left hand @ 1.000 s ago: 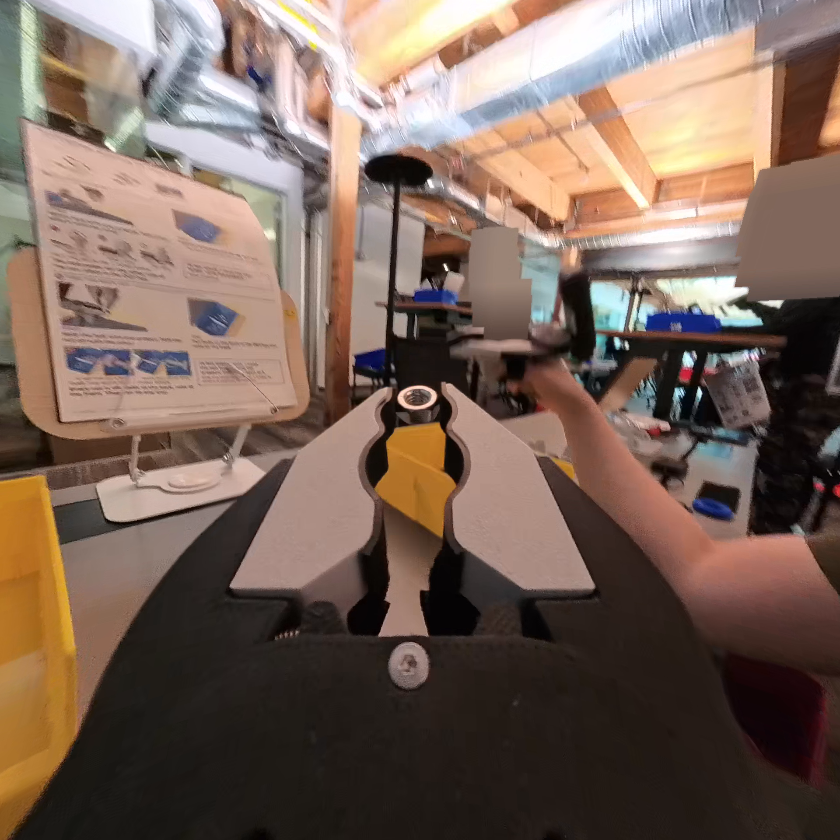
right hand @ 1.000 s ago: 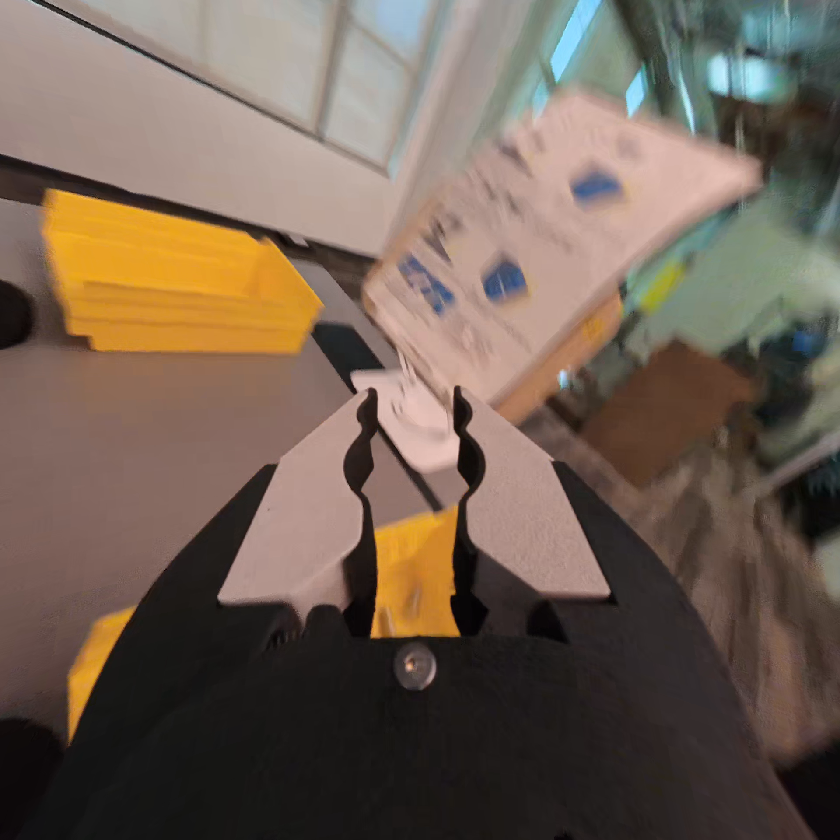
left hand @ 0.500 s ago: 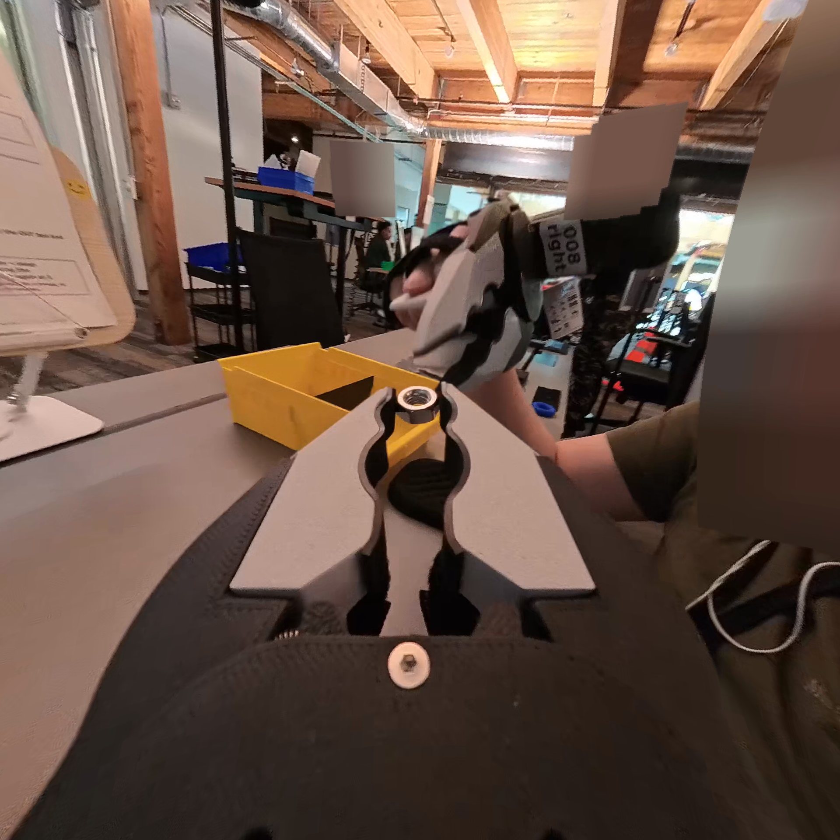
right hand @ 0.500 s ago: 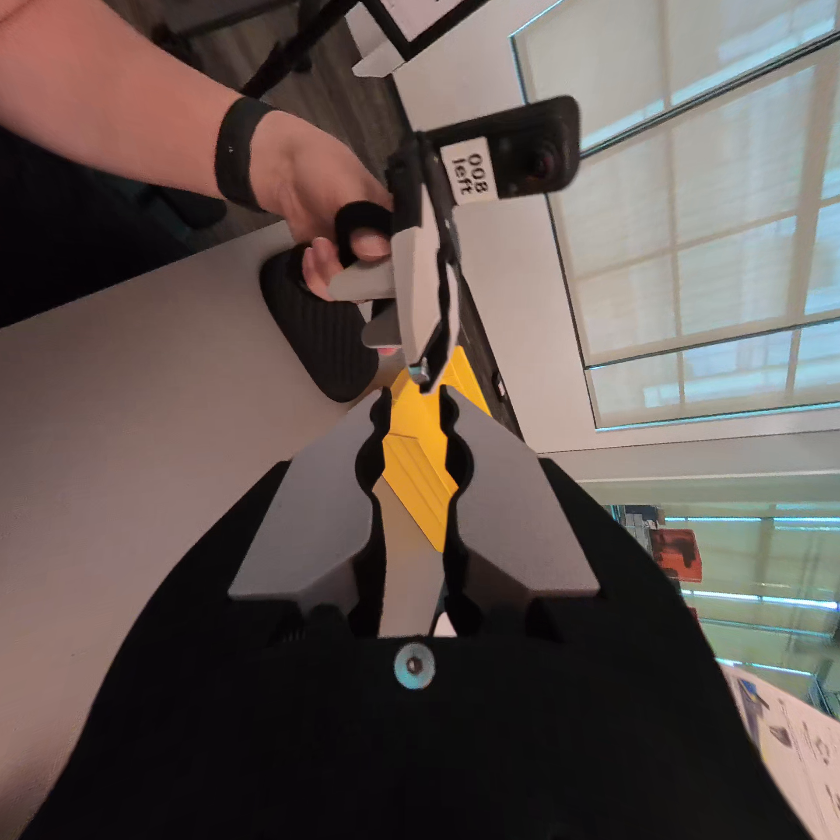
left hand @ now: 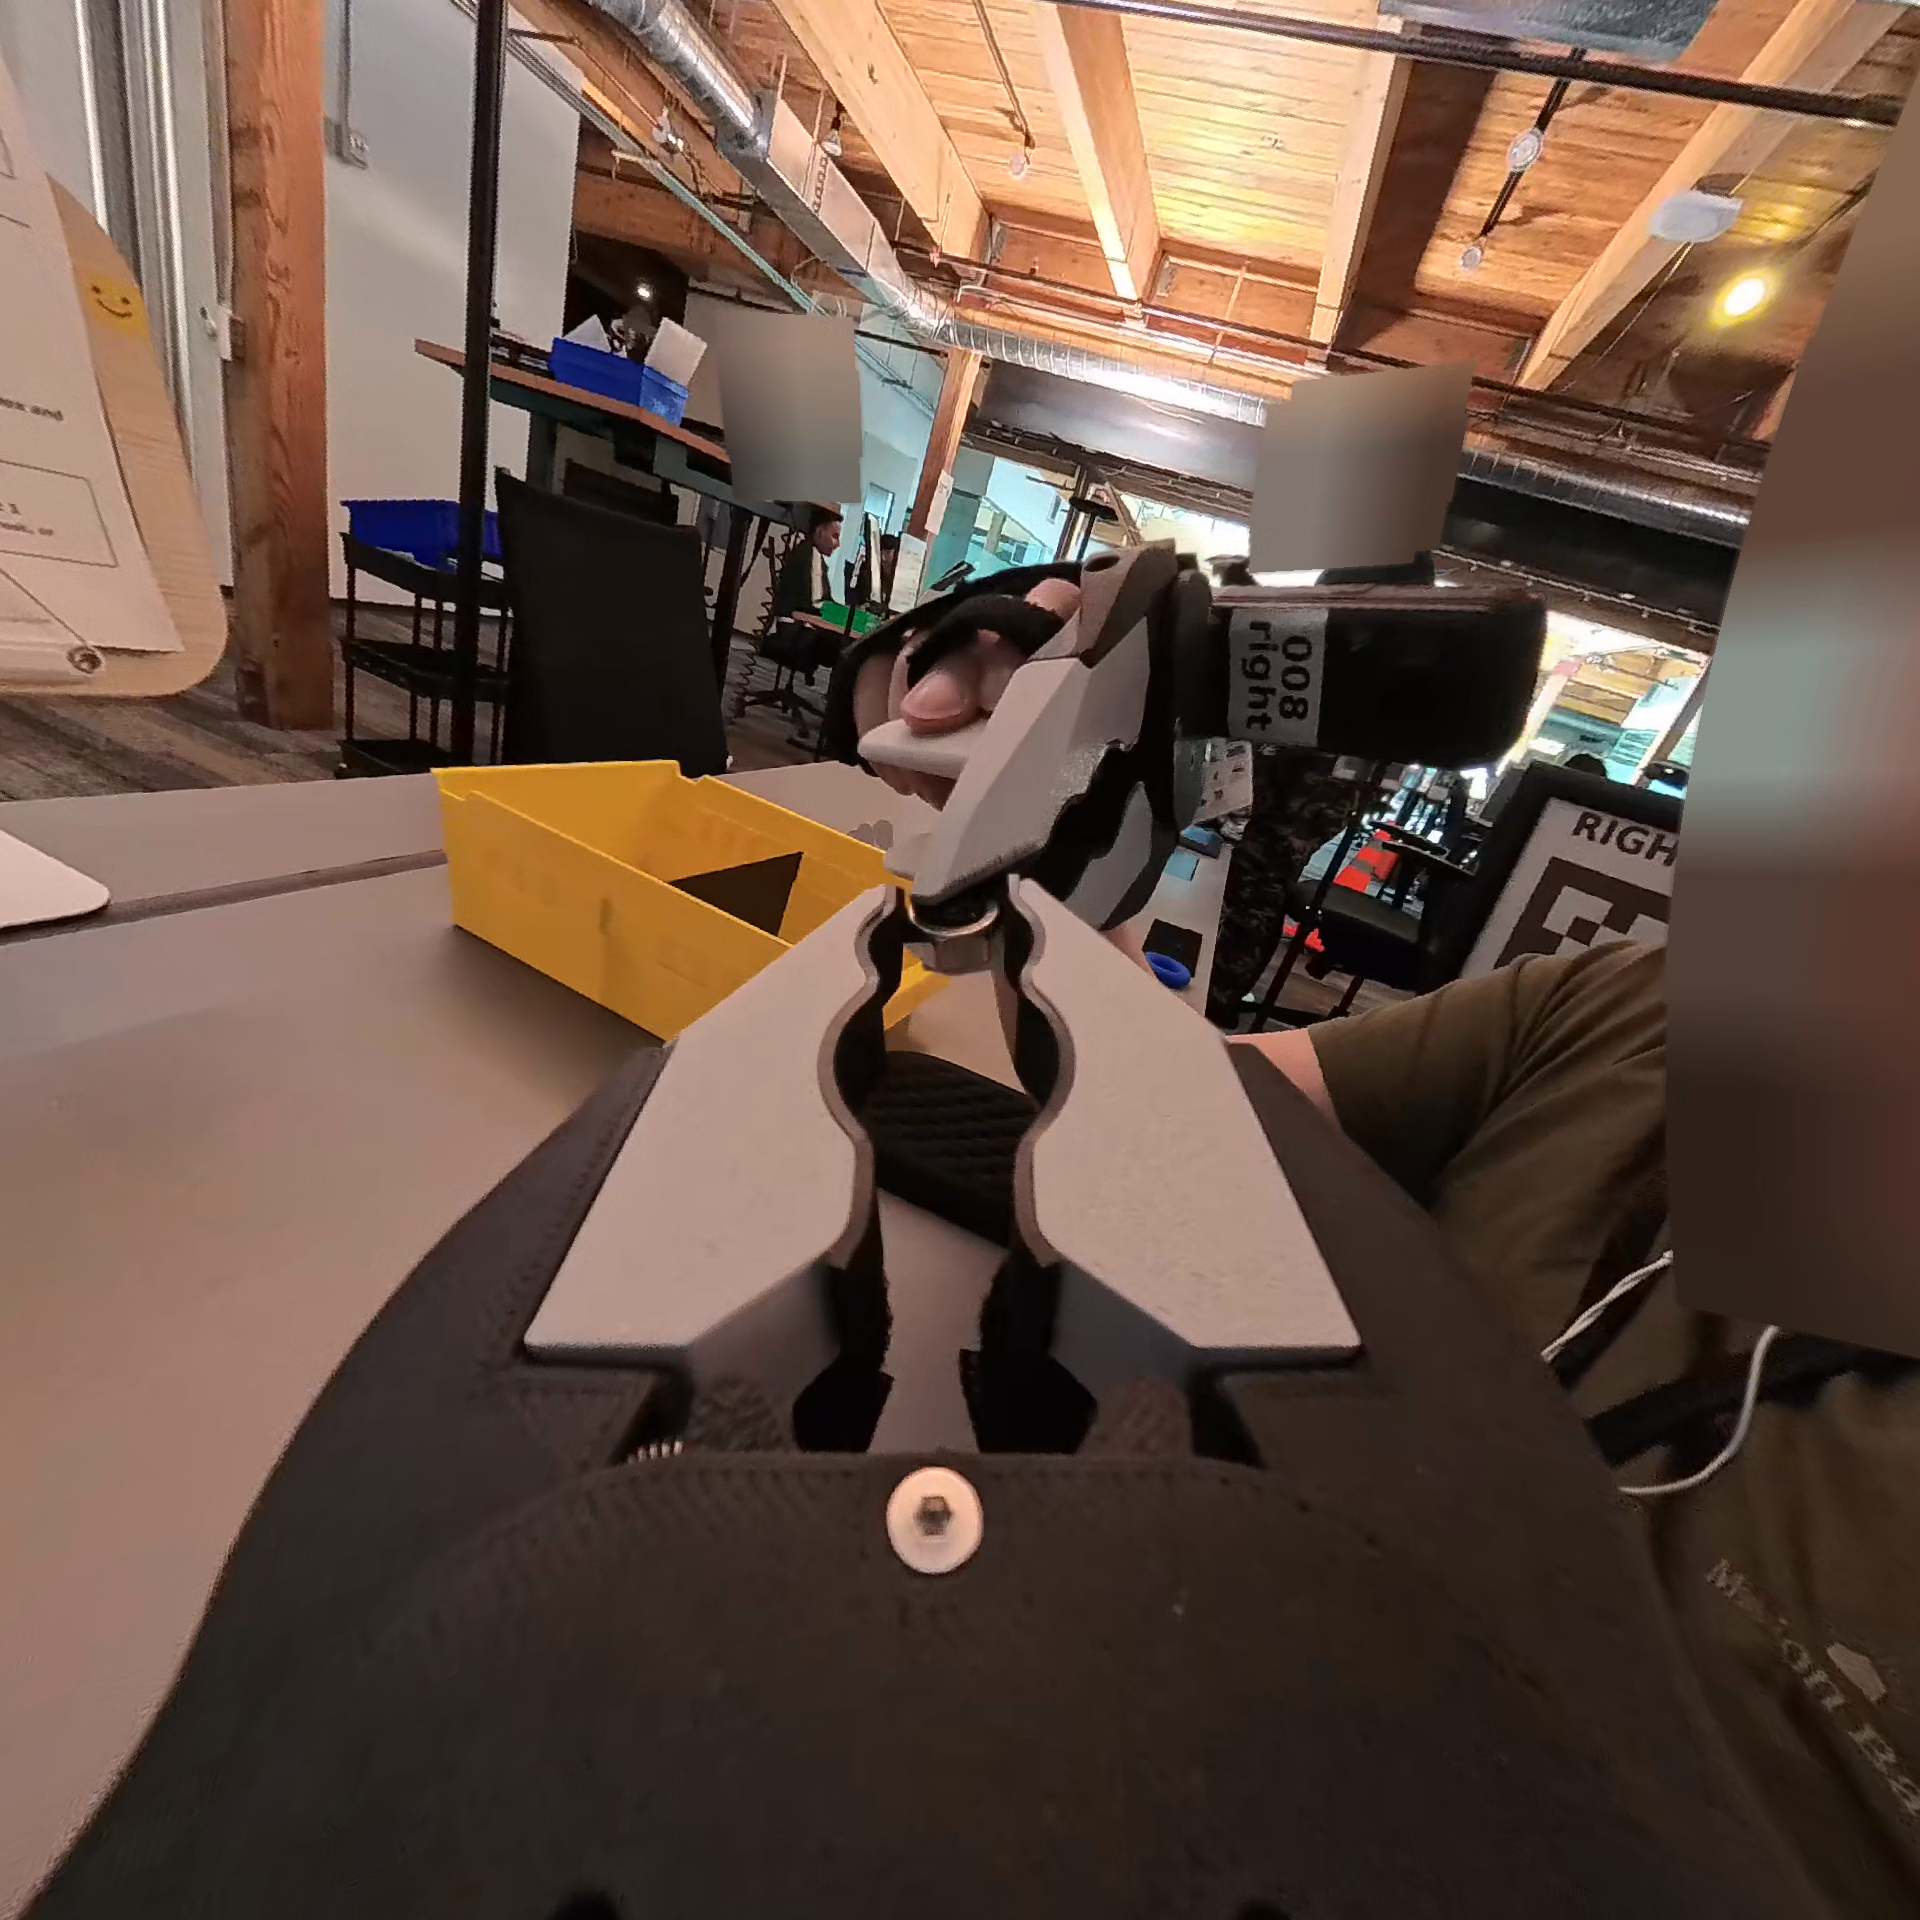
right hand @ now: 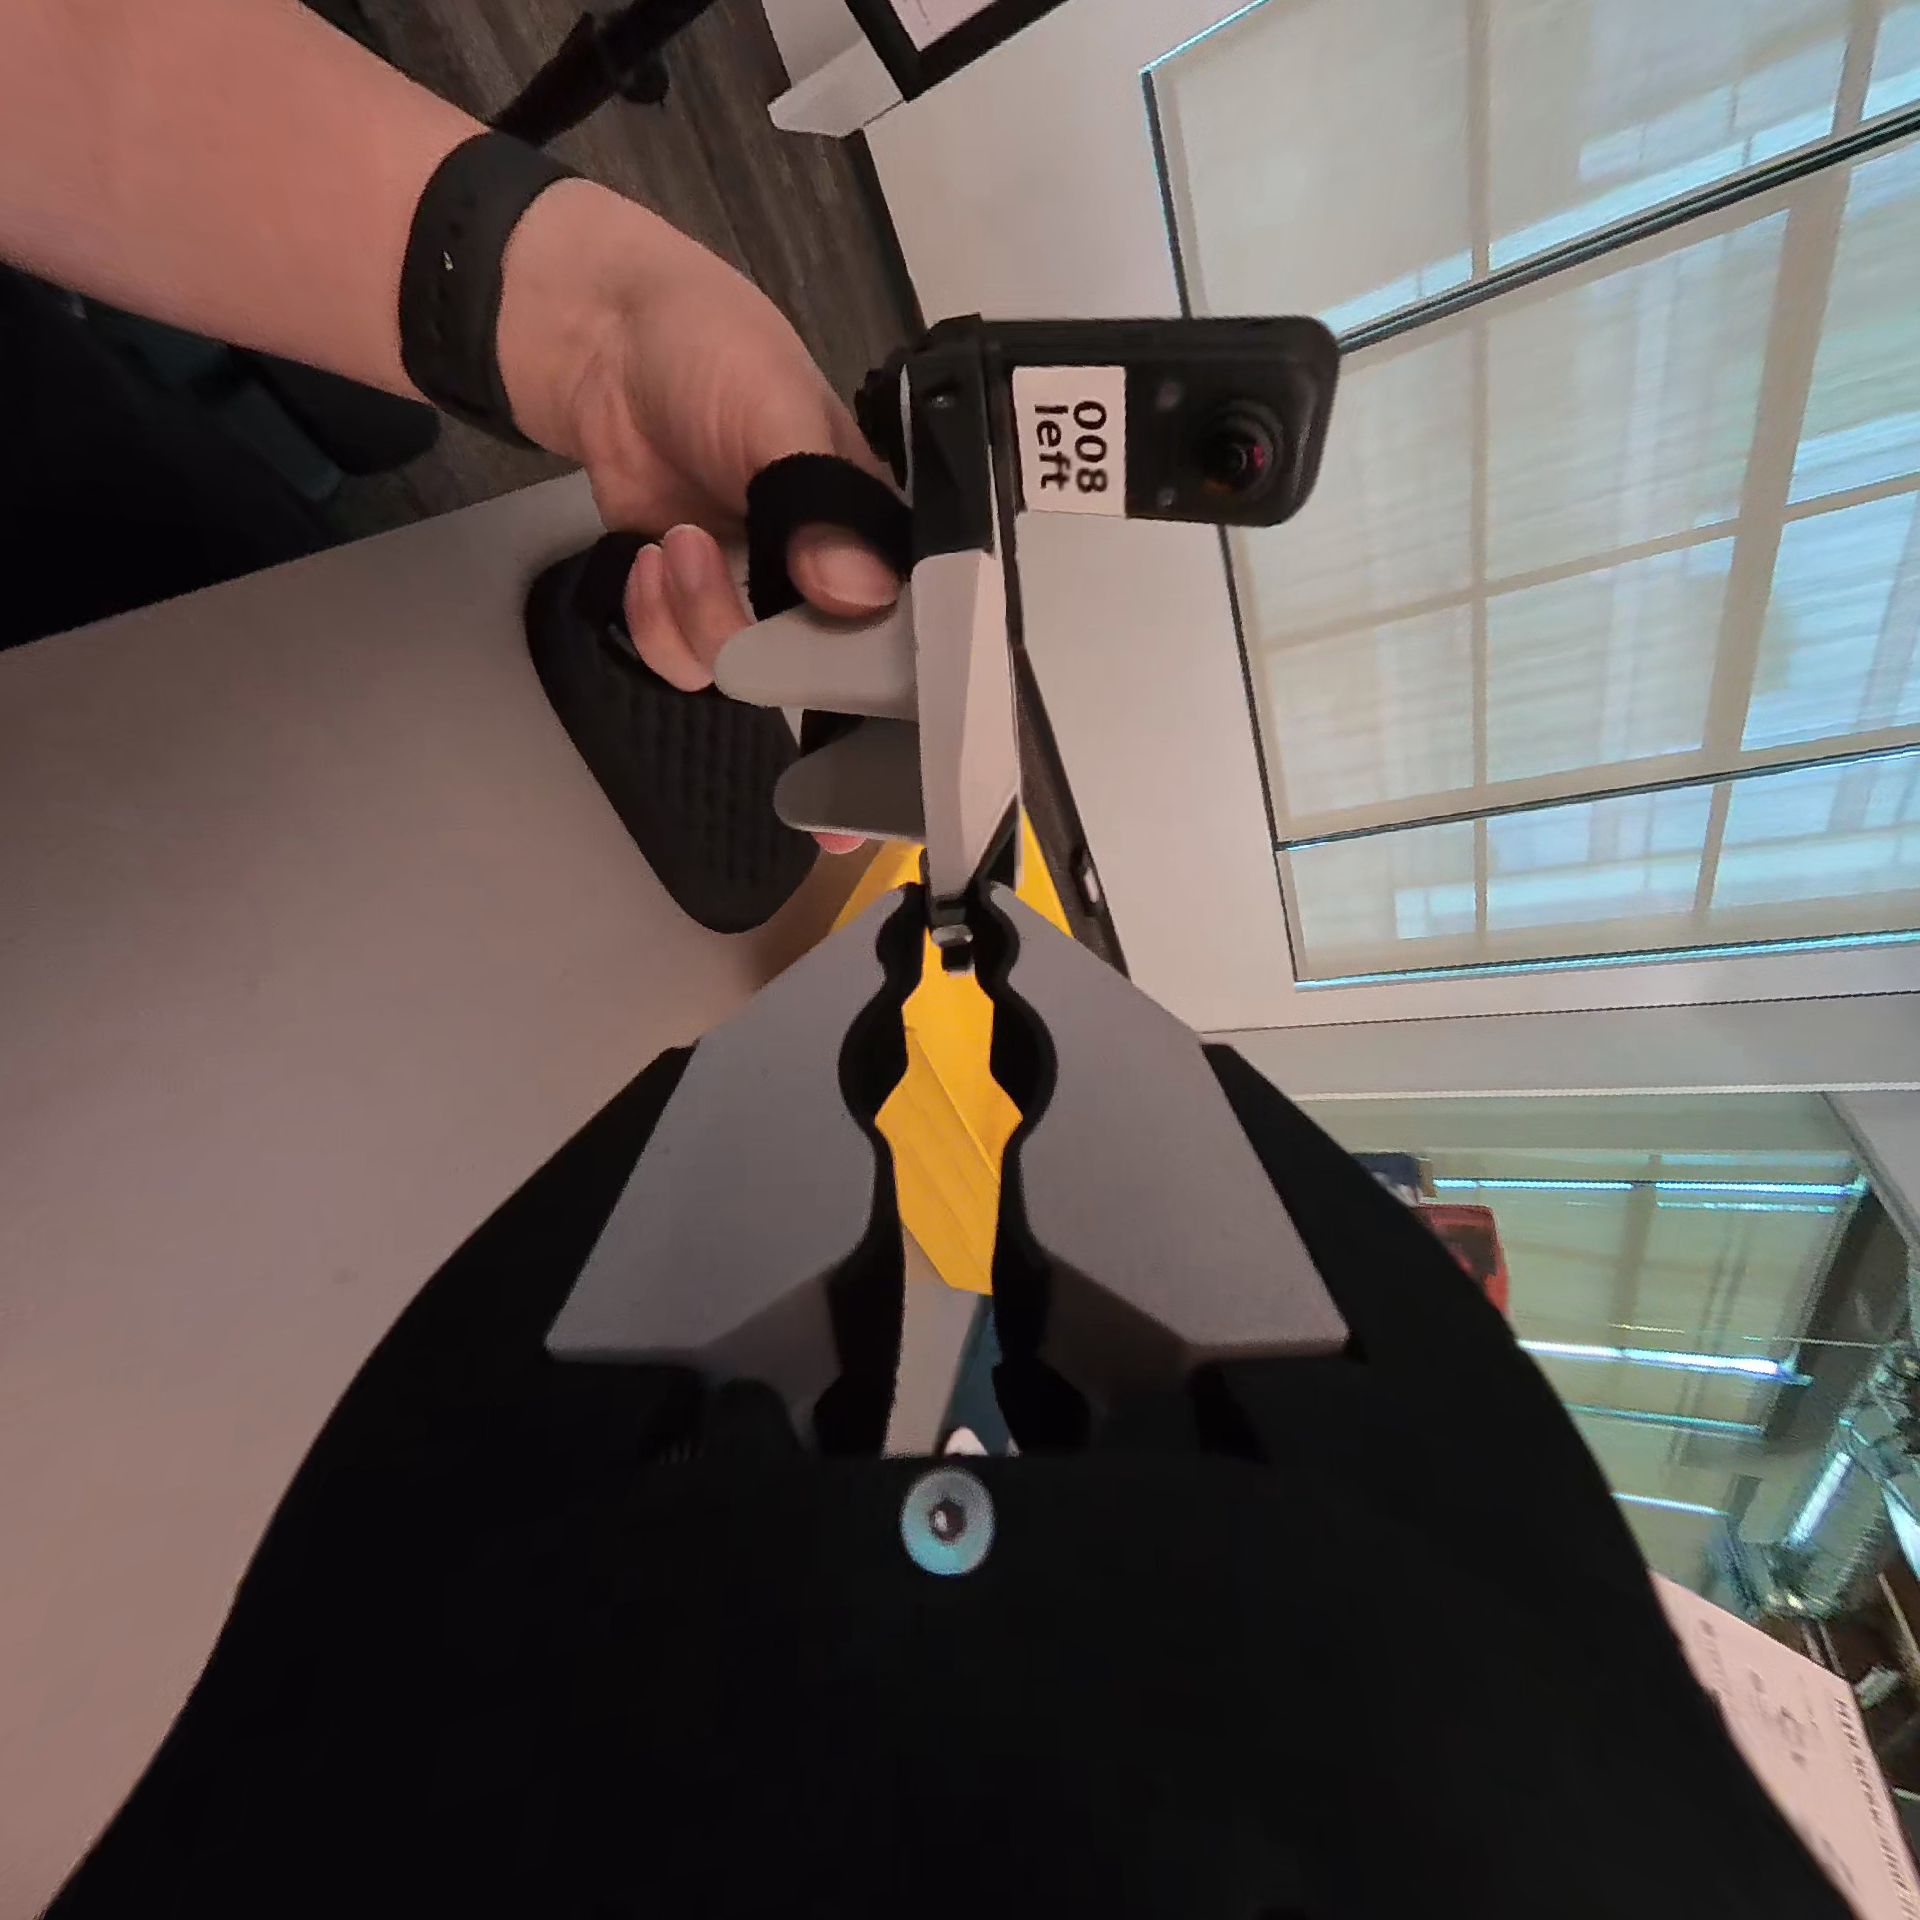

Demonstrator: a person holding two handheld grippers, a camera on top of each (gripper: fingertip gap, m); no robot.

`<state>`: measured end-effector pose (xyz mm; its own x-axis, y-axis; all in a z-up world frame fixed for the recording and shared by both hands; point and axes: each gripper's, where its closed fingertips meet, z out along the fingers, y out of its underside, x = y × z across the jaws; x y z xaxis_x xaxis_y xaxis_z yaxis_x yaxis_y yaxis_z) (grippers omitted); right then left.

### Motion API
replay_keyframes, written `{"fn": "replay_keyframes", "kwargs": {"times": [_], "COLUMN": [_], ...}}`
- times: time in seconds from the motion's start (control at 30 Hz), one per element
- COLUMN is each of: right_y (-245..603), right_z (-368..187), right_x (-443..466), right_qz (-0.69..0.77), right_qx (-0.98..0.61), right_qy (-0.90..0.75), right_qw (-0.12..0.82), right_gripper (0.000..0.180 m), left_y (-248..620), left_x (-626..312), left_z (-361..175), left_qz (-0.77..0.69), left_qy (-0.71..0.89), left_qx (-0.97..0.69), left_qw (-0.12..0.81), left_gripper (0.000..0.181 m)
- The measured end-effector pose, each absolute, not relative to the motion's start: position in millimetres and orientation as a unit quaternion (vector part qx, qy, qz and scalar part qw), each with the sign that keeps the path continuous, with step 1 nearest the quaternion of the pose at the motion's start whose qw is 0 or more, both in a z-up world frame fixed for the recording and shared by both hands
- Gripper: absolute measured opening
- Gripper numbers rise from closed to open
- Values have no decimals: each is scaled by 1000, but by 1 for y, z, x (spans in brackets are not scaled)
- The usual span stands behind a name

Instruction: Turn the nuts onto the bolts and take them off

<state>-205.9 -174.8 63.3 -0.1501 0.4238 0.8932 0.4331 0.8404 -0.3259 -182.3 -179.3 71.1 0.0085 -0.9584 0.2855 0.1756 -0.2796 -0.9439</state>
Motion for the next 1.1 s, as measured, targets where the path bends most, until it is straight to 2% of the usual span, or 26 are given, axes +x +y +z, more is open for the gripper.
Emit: {"fn": "replay_keyframes", "kwargs": {"times": [0.43, 1.1], "right_y": [-192, -175], "right_z": [58, 66], "right_x": [-208, -188], "right_qz": [56, 20], "right_qx": [-293, -338], "right_qy": [-775, -760], "right_qw": [557, 554], "right_gripper": [8, 7], "left_y": [-197, -186], "left_x": [-185, -166], "left_z": [67, 77], "left_qz": [-645, -687], "left_qy": [375, 379], "left_qx": [-484, -447], "left_qw": [458, 429], "left_gripper": [17, 17]}}
